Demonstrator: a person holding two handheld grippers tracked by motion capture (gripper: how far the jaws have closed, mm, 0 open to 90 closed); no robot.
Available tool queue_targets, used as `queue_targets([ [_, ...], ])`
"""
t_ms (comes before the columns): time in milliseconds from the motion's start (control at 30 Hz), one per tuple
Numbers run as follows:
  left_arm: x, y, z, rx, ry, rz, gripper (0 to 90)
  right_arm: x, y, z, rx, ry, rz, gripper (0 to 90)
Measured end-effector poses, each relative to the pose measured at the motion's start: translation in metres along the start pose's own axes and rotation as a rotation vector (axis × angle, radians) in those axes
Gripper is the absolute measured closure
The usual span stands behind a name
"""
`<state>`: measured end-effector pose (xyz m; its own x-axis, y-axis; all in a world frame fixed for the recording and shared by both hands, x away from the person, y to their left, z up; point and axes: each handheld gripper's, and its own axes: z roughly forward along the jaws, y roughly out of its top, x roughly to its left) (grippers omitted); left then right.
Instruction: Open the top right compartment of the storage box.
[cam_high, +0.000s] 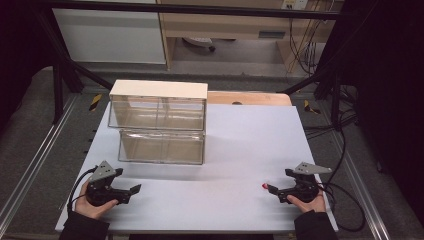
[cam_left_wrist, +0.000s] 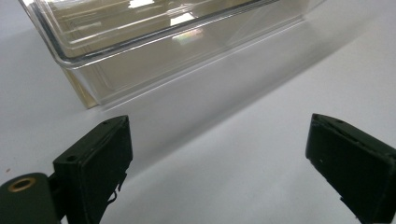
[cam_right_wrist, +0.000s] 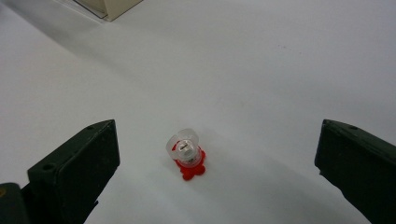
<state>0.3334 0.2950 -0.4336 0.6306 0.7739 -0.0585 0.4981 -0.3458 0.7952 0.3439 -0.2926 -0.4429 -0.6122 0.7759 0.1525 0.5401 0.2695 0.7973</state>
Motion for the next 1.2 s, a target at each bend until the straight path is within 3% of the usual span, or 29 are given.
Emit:
queue_targets([
  [800, -0.006, 0.014, -0.011, -0.014, 0.017, 0.006, 7.6, 0.001, 0.0, -0.002, -0.001, -0.008, 0.0, 0.5],
  [1200, -0.006, 0.029, -0.024, -0.065, 0.034, -0.018, 9.1, 0.001, 0.0, -0.001, 0.005, -0.011, -0.002, 0.5],
])
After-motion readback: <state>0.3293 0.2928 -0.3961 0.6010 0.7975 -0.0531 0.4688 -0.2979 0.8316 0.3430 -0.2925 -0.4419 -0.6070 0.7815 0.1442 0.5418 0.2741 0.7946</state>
